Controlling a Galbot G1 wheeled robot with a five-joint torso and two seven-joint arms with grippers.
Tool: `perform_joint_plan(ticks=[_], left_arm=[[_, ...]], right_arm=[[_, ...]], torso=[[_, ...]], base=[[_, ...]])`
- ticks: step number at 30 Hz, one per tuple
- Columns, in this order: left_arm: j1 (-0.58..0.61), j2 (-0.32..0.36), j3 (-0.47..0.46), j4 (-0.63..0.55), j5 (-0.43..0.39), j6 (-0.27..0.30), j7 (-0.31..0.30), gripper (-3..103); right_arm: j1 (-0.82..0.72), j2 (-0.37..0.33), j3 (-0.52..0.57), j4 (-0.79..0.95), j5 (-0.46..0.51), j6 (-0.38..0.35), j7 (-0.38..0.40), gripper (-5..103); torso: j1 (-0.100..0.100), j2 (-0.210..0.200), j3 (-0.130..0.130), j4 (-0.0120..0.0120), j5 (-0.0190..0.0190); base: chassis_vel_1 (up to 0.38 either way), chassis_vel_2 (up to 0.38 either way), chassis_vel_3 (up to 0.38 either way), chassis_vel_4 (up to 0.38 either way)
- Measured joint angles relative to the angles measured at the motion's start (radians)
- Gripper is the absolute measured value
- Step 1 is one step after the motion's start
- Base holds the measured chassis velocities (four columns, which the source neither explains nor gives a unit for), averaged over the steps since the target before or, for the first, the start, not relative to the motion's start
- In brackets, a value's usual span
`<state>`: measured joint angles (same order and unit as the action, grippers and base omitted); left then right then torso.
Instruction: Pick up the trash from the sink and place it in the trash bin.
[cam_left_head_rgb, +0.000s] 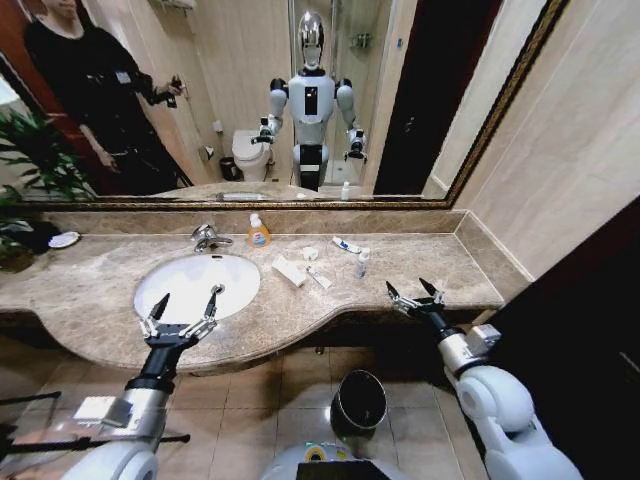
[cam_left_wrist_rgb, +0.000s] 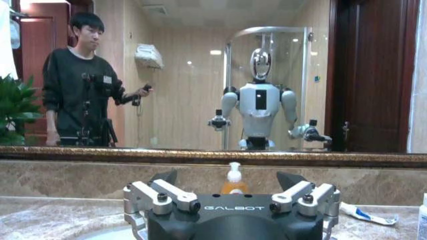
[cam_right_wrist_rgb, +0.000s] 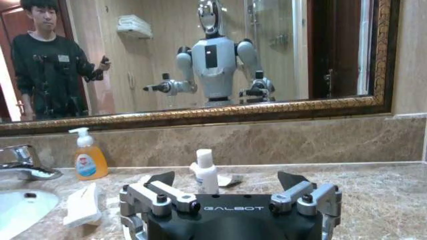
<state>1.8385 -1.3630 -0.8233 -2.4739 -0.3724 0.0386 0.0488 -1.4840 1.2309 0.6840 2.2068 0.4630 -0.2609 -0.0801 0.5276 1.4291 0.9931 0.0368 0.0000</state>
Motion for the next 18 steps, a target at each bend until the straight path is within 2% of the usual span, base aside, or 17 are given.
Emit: perform_joint_plan(ticks=[11, 16, 18], left_arm=[[0.000, 0.000, 0.000, 0.000, 0.000, 0.000, 0.000, 100], [0.000, 0.000, 0.000, 0.000, 0.000, 0.000, 0.000, 100], [0.000, 0.000, 0.000, 0.000, 0.000, 0.000, 0.000, 100]], right_arm=[[0.082, -0.025, -0.041, -0.082, 0.019, 0.008, -0.009, 100], [0.106, -0.045, -0.065, -0.114, 0.029, 0.032, -0.069, 100], [0.123, -0.072, -0.068, -0.143, 0.052, 0.059, -0.136, 100]], torso=[[0.000, 0.000, 0.000, 0.0000, 0.0001], [0.000, 0.000, 0.000, 0.0000, 0.0001], [0.000, 0.000, 0.000, 0.0000, 0.0000]], base=[[0.000, 0.000, 0.000, 0.000], [0.000, 0.000, 0.000, 0.000], [0.000, 0.000, 0.000, 0.000]])
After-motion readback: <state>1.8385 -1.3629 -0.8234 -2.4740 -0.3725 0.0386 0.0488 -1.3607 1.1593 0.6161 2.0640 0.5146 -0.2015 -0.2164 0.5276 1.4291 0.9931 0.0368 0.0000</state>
